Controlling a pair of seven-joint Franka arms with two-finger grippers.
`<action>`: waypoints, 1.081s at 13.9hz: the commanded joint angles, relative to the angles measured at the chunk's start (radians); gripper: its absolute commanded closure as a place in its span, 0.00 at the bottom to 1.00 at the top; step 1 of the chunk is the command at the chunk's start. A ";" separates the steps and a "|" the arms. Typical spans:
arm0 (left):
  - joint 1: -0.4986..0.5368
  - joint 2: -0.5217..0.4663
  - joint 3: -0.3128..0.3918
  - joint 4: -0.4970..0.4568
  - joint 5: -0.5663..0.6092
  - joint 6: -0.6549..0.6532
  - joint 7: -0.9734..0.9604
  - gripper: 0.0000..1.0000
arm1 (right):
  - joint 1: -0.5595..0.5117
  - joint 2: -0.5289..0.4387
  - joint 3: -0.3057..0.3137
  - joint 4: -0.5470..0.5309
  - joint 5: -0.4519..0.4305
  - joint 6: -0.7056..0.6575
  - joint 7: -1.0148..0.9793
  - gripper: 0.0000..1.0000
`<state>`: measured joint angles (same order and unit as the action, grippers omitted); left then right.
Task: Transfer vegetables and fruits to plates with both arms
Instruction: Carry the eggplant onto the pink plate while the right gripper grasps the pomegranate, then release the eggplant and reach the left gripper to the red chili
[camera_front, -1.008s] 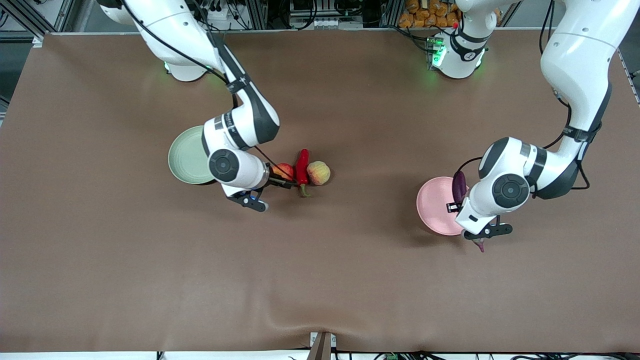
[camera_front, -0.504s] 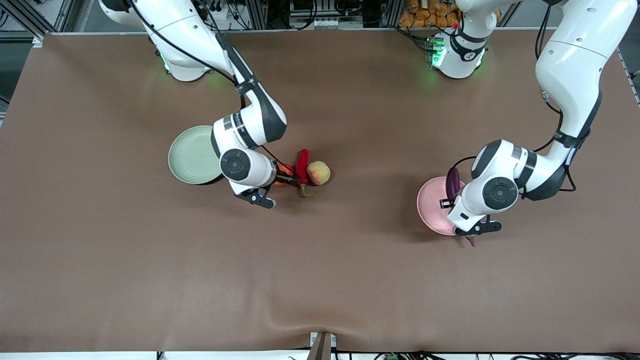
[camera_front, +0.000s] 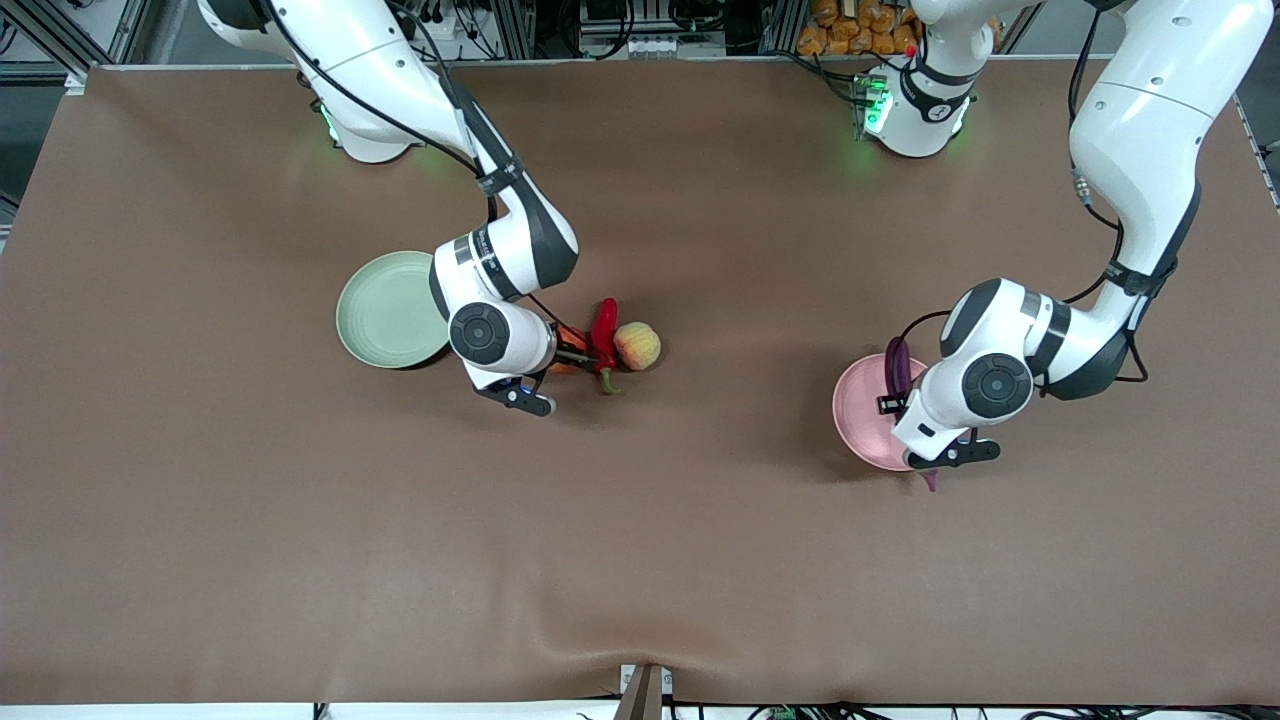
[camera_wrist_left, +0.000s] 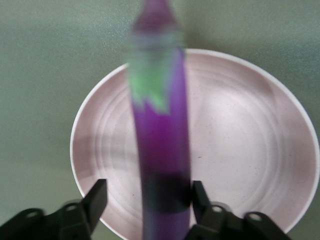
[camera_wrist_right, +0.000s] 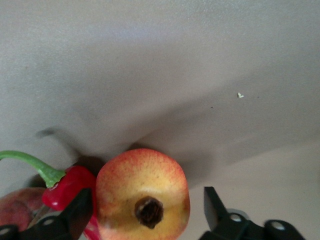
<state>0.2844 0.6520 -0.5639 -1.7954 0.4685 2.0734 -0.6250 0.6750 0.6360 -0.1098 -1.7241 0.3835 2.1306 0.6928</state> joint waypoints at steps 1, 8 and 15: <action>0.010 -0.078 -0.030 -0.019 -0.008 -0.013 -0.009 0.00 | 0.011 0.002 -0.007 -0.028 0.026 0.052 -0.010 0.41; -0.045 -0.121 -0.269 0.103 -0.077 -0.179 -0.230 0.00 | -0.040 -0.099 -0.021 -0.028 0.064 -0.029 -0.013 0.65; -0.495 -0.016 -0.233 0.111 -0.001 -0.021 -0.697 0.00 | -0.348 -0.280 -0.042 -0.035 -0.006 -0.372 -0.393 0.78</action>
<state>-0.0750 0.5797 -0.8378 -1.7119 0.4145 2.0185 -1.1959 0.3788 0.4048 -0.1671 -1.7225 0.4186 1.7976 0.3690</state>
